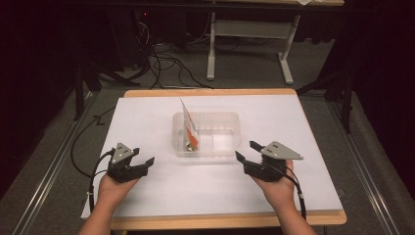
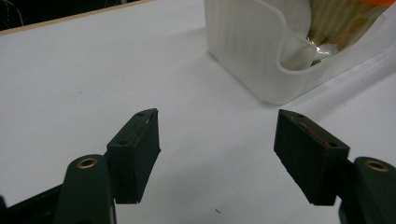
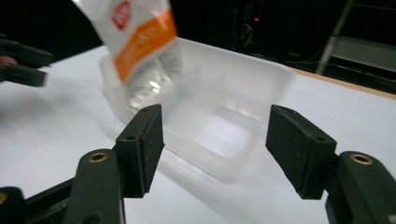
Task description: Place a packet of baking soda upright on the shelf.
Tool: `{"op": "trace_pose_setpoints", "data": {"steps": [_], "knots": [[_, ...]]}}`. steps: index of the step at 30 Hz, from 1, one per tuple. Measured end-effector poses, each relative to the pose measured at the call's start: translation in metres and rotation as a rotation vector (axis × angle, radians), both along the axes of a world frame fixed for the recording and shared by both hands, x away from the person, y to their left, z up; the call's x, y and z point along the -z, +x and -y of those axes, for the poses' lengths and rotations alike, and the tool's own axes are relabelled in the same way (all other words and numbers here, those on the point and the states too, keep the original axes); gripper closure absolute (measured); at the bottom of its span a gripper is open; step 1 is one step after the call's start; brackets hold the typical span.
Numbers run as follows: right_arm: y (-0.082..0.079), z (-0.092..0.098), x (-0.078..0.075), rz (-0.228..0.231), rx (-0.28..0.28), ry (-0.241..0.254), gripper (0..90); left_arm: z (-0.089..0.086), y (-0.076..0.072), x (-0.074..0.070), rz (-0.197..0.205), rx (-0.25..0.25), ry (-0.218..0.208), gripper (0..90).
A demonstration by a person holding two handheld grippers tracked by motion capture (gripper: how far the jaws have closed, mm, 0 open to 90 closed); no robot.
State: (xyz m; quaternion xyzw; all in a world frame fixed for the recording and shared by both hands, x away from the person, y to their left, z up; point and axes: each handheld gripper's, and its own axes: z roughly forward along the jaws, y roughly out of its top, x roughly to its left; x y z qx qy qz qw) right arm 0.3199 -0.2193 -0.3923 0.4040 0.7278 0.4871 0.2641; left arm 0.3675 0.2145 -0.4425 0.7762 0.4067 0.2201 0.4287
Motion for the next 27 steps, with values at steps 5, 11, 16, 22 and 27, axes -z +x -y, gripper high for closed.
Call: {"op": "trace_pose_setpoints", "data": {"steps": [5, 11, 16, 22, 27], "knots": [[-0.014, 0.046, 0.008, -0.013, 0.093, -0.034, 36.9, 0.0, 0.0, 0.001, -0.002, -0.001, 0.0, 31.6], [-0.028, 0.095, 0.037, -0.08, 0.203, -0.137, 37.6, 0.001, 0.0, 0.0, -0.005, -0.002, -0.004, 31.6], [-0.021, 0.102, 0.042, -0.11, 0.231, -0.054, 37.1, 0.003, -0.002, 0.0, -0.002, 0.006, 0.004, 31.6], [-0.022, 0.09, 0.038, -0.091, 0.186, -0.074, 36.8, 0.001, 0.0, 0.001, -0.01, 0.006, 0.007, 31.5], [-0.023, 0.089, 0.039, -0.094, 0.19, -0.079, 36.8, 0.001, -0.001, 0.0, 0.001, 0.007, 0.005, 31.5]]}}
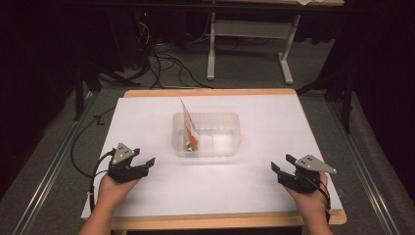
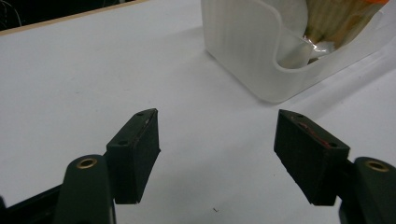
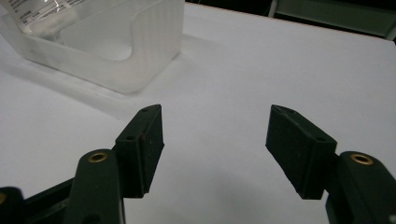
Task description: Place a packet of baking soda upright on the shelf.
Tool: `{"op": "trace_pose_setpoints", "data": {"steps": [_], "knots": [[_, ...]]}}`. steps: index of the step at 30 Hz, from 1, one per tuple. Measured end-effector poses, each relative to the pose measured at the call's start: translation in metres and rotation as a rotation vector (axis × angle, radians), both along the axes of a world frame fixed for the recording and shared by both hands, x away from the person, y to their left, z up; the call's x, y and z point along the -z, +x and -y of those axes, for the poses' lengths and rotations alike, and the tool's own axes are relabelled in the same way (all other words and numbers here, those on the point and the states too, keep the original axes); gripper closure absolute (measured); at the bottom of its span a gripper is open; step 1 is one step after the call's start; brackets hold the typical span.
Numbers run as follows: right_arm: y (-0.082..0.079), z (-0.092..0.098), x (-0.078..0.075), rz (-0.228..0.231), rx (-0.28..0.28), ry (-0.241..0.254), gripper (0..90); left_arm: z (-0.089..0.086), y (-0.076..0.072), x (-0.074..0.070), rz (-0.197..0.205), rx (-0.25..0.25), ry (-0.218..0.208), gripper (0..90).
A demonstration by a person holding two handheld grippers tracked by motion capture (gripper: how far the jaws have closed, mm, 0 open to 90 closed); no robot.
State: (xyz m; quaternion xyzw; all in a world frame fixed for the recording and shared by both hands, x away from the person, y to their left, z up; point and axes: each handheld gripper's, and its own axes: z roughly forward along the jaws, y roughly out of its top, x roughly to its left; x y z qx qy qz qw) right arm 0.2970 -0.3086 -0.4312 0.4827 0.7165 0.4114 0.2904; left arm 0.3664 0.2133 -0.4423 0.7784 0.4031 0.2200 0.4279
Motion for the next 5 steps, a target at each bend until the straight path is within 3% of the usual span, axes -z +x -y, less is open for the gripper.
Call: {"op": "trace_pose_setpoints", "data": {"steps": [5], "knots": [[-0.0009, 0.0003, 0.0001, -0.001, 0.005, -0.002, 37.0, -0.0001, 0.0, -0.0001, -0.001, 0.001, -0.002, 31.5]]}}
